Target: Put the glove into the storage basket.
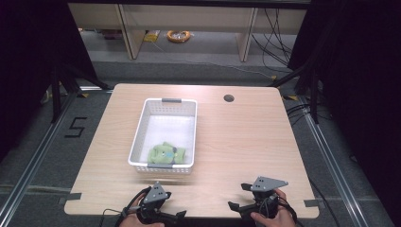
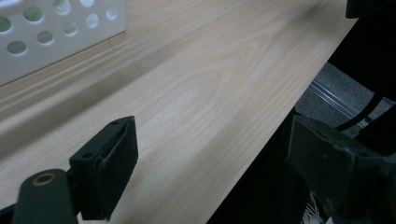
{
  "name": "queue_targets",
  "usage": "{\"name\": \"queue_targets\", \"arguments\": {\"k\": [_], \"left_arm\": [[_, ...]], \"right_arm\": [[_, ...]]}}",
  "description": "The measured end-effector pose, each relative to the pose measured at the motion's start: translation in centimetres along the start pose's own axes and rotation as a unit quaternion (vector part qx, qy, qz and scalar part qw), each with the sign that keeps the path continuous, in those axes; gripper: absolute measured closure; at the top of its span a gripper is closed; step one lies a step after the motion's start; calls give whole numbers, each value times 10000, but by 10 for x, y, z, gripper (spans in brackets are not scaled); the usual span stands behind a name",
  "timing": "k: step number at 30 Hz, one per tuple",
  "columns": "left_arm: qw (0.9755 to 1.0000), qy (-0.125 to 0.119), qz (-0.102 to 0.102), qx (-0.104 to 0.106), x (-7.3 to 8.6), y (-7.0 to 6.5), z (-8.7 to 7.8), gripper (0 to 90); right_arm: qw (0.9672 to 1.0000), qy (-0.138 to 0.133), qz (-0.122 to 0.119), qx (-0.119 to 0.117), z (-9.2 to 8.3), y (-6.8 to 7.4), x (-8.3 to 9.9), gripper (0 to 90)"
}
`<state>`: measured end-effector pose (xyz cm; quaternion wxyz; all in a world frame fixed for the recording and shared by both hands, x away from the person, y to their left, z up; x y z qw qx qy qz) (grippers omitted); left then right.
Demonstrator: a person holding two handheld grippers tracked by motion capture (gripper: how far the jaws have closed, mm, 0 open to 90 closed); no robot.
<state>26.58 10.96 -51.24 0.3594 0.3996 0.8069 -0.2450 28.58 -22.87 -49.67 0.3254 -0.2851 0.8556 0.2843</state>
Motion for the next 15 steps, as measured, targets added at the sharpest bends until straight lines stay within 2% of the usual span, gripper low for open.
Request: {"name": "queue_targets", "arguments": {"k": [1,4,5,6,7,11,12,15], "left_arm": [[9999,-80,-56,-22,0,-2,1,153],[9999,24,118,-97,0,1,-1,153],[10000,-23,45,-70,0,0,0,153],[9999,44,114,-51,0,1,-1,153],[10000,-47,6,-71,0,0,0,153],[10000,4,51,-34,0,0,0,153],[10000,-53,28,-47,0,-1,2,153],[9999,12,-68,-110,1,0,2,153]], "right_arm": [[10000,22,3,-80,1,-1,0,165],[10000,29,-32,32,0,1,1,165],[10000,50,-8,-20,0,1,1,165],[10000,35,-27,-9,0,1,1,165],[10000,26,-53,29,0,0,1,165],[9999,49,-62,-63,1,-1,1,165],[9999,51,-64,-64,1,-1,1,165],[10000,56,-29,44,-1,-4,1,165]]}}
Point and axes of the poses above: each handheld gripper's, and its own axes: z roughly forward along the jaws, x roughly out of its underside, y roughly to its left, the point moved 1 cm from there along z, roughly forward along the jaws, and after that the axes turned 9 degrees about z, right-handed, at the moved point
